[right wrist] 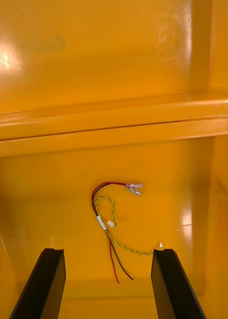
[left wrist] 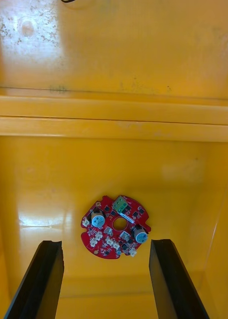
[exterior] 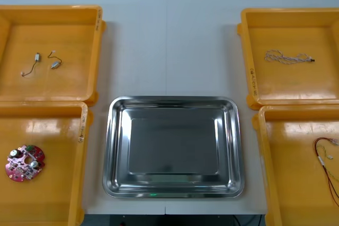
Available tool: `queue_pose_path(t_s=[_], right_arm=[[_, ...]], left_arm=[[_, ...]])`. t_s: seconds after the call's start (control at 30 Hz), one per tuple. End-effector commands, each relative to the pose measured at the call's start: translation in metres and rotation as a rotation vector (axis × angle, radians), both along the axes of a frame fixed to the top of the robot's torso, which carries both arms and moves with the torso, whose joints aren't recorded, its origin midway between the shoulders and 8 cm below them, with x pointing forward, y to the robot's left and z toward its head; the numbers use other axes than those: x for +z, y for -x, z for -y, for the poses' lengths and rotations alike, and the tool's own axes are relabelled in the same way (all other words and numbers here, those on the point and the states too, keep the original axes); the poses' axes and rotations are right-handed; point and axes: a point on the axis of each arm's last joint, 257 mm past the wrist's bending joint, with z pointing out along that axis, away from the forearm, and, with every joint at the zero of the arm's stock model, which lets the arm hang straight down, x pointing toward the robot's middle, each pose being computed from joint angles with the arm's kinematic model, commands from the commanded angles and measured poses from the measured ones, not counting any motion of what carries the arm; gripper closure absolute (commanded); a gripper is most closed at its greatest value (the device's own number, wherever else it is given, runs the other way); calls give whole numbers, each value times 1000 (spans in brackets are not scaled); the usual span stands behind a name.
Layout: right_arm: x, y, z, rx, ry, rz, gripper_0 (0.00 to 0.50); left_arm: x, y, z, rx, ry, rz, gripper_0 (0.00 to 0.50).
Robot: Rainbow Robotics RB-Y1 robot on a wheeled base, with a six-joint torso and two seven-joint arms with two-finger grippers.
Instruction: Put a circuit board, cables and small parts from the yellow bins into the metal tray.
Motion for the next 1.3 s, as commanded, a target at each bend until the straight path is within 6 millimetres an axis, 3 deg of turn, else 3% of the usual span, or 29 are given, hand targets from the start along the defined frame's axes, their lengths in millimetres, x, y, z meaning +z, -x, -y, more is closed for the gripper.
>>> queue_pose_path(t_s=[0.03, 0.93, 0.97, 1.23, 1.3], right_arm=[[6, 3, 5, 0, 17, 26, 0], [6, 3, 5, 0, 17, 26, 0], [6, 3, 5, 0, 17, 26, 0], [6, 3, 5, 0, 17, 26, 0], [-15, 8, -5, -3, -30, -10, 0]], left_arm=[[10, 6, -9, 42, -12, 13, 0], [10, 6, -9, 42, -12, 13, 0], [-14, 14, -2, 41, 23, -45, 0], [-15, 12, 1, 17, -3, -65, 0], [-15, 12, 1, 10, -8, -68, 0]])
